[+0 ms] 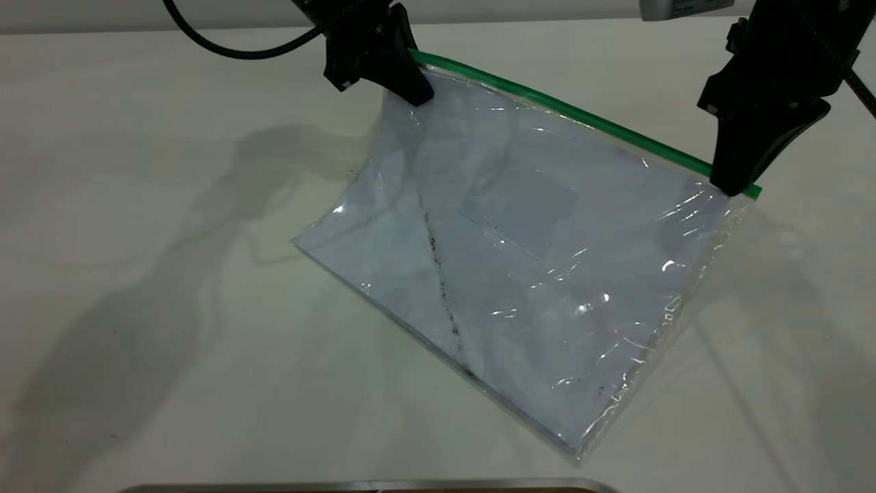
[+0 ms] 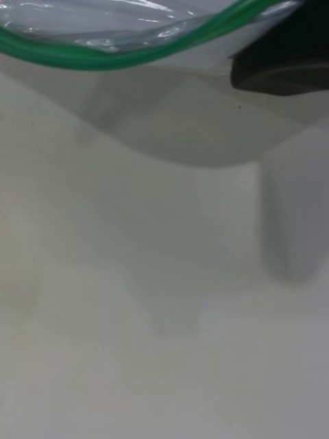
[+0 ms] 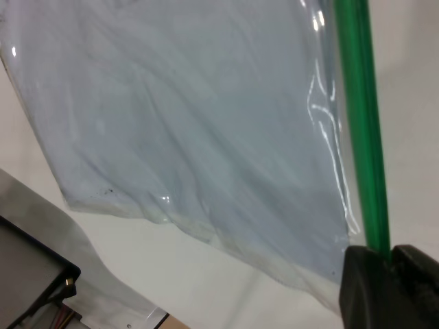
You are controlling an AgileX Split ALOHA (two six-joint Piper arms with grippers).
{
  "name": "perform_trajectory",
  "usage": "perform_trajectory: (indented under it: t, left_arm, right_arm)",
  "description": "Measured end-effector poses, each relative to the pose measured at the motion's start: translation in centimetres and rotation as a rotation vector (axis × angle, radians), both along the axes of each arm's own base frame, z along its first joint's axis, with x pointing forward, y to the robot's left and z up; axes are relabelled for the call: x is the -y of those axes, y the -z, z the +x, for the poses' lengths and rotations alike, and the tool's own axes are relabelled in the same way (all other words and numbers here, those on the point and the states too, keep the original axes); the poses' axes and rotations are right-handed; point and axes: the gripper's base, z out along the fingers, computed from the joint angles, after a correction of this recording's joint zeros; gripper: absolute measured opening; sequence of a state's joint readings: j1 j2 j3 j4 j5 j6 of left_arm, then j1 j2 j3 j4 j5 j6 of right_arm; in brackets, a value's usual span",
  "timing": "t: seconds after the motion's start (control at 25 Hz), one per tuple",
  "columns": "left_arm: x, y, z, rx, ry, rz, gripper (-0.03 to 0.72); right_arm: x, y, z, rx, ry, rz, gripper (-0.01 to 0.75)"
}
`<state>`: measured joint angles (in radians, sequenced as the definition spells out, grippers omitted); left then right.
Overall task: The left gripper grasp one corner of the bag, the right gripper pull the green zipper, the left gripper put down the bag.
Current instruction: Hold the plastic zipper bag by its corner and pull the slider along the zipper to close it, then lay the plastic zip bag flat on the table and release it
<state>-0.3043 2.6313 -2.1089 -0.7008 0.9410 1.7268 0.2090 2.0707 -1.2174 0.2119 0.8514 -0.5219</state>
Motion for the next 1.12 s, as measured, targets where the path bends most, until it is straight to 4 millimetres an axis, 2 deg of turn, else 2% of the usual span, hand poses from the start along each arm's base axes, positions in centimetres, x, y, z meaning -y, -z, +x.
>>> perform_trajectory:
  t: [0.2,0.36,0.48,0.64,0.76,0.84,0.96,1.12]
  left_arm:
    - [0.0,0.0,0.0,0.000,-0.002,0.001,0.053]
    - [-0.3,0.1,0.2,0.006,-0.019,0.022,0.087]
    - [-0.8,0.2,0.5,0.011,-0.045,0.034,0.167]
    - [-0.9,0.1,0.7,0.016,-0.073,0.025,0.350]
    - [-0.9,0.1,1.0,0.005,-0.137,0.025,0.480]
    - [-0.9,0.1,1.3,0.000,-0.214,0.022,0.549]
    - [-1.1,-0.4,1.9,0.007,-0.324,0.036,0.599]
    - [-1.7,-3.5,2.4,0.031,-0.458,0.067,0.607]
  right_arm:
    - [0.0,0.0,0.4,0.042,0.001,-0.005,0.052]
    - [0.1,0.0,0.6,0.070,-0.001,-0.012,0.130]
    - [0.3,0.0,0.9,0.091,0.005,-0.012,0.260]
    - [0.3,0.0,1.3,0.136,0.013,-0.009,0.443]
    - [0.3,0.0,1.7,0.180,0.015,-0.011,0.533]
    - [0.4,-0.1,2.0,0.217,0.021,-0.008,0.561]
    - [0.3,-0.9,2.3,0.274,0.027,-0.001,0.573]
    - [0.4,-3.8,2.7,0.389,0.026,0.010,0.575]
